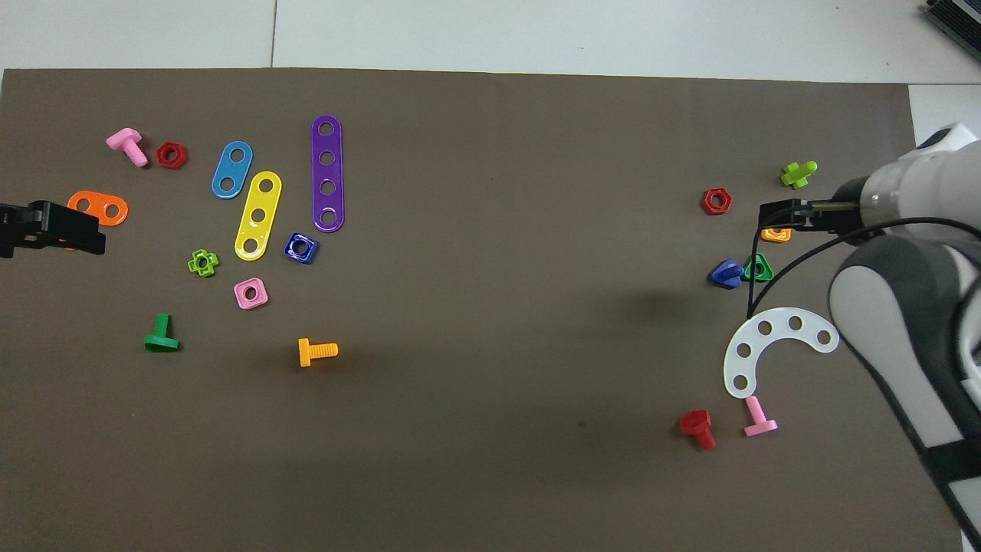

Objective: Unscrew and place screws in storage area

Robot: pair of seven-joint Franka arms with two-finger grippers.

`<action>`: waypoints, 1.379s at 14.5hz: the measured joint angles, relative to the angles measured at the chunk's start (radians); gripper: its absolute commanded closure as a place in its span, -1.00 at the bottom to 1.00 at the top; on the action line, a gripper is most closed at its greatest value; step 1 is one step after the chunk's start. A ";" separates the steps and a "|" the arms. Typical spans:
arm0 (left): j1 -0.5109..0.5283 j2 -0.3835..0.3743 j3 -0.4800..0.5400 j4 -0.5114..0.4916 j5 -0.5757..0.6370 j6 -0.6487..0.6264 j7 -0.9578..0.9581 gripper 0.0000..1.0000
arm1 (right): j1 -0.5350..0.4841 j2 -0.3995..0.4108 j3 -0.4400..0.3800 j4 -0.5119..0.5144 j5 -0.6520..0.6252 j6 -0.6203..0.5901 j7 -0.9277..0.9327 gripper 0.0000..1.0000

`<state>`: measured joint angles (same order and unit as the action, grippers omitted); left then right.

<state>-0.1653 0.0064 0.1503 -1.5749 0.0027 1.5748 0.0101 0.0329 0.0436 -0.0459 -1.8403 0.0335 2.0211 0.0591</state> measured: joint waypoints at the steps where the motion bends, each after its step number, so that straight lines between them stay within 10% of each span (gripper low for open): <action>1: 0.000 0.000 0.000 0.000 0.000 0.000 0.000 -1.00 | -0.007 -0.014 -0.002 0.052 0.000 -0.087 0.022 -1.00; 6: 0.000 0.000 0.000 0.000 0.000 0.000 0.000 -1.00 | -0.034 -0.062 -0.008 0.219 -0.008 -0.379 0.071 -1.00; 20: 0.000 0.000 0.000 0.000 0.000 0.000 0.000 -1.00 | -0.027 -0.112 0.002 0.207 -0.018 -0.424 0.069 -1.00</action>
<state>-0.1653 0.0064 0.1503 -1.5749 0.0027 1.5748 0.0101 0.0059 -0.0688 -0.0437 -1.6331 0.0159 1.5973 0.1284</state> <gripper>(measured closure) 0.000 0.000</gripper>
